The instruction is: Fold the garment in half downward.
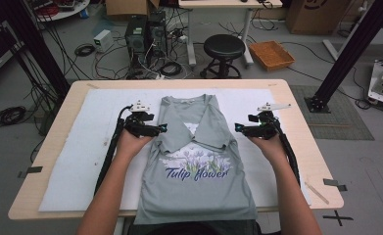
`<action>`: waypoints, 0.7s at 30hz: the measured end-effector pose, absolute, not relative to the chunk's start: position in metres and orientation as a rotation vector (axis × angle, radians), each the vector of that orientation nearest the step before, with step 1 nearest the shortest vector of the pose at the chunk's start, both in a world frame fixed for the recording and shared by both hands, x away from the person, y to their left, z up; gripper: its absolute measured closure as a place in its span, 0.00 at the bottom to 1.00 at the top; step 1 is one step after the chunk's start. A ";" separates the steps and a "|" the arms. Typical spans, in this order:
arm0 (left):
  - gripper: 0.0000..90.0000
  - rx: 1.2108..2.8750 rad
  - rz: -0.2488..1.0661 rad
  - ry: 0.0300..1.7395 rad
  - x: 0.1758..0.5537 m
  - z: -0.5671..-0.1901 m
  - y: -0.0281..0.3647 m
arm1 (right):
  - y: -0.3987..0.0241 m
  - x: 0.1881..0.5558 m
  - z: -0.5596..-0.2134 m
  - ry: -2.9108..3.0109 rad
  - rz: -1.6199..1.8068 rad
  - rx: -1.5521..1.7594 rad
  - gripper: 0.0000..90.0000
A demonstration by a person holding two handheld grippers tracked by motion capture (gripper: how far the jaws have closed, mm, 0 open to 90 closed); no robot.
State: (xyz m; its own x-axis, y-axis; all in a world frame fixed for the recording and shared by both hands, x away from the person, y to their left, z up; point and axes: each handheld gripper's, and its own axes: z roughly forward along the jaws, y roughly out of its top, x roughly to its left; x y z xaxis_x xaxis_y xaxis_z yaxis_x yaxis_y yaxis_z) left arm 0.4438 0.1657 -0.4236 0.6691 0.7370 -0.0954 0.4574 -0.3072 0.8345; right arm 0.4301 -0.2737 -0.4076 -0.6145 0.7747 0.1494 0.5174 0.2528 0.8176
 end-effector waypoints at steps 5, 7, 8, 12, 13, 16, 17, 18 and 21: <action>0.27 1.946 0.373 0.977 0.455 -0.432 0.171 | -0.259 0.447 -0.409 2.305 1.265 1.165 0.24; 0.27 1.964 0.376 0.990 0.460 -0.434 0.170 | -0.255 0.453 -0.410 2.323 1.254 1.162 0.24; 0.27 1.964 0.376 0.990 0.460 -0.434 0.170 | -0.255 0.453 -0.410 2.323 1.254 1.162 0.24; 0.27 1.996 0.383 1.021 0.473 -0.435 0.166 | -0.248 0.468 -0.414 2.332 1.236 1.178 0.24; 0.27 1.996 0.383 1.021 0.473 -0.435 0.166 | -0.246 0.471 -0.415 2.337 1.232 1.187 0.24; 0.27 2.017 0.375 1.050 0.480 -0.439 0.165 | -0.242 0.477 -0.418 2.357 1.199 1.194 0.24; 0.26 2.026 0.360 1.057 0.484 -0.442 0.161 | -0.236 0.482 -0.422 2.376 1.173 1.193 0.24; 0.27 2.026 0.360 1.057 0.484 -0.442 0.161 | -0.236 0.482 -0.422 2.376 1.173 1.193 0.24; 0.28 2.049 0.360 1.063 0.490 -0.446 0.154 | -0.226 0.491 -0.428 2.397 1.142 1.204 0.26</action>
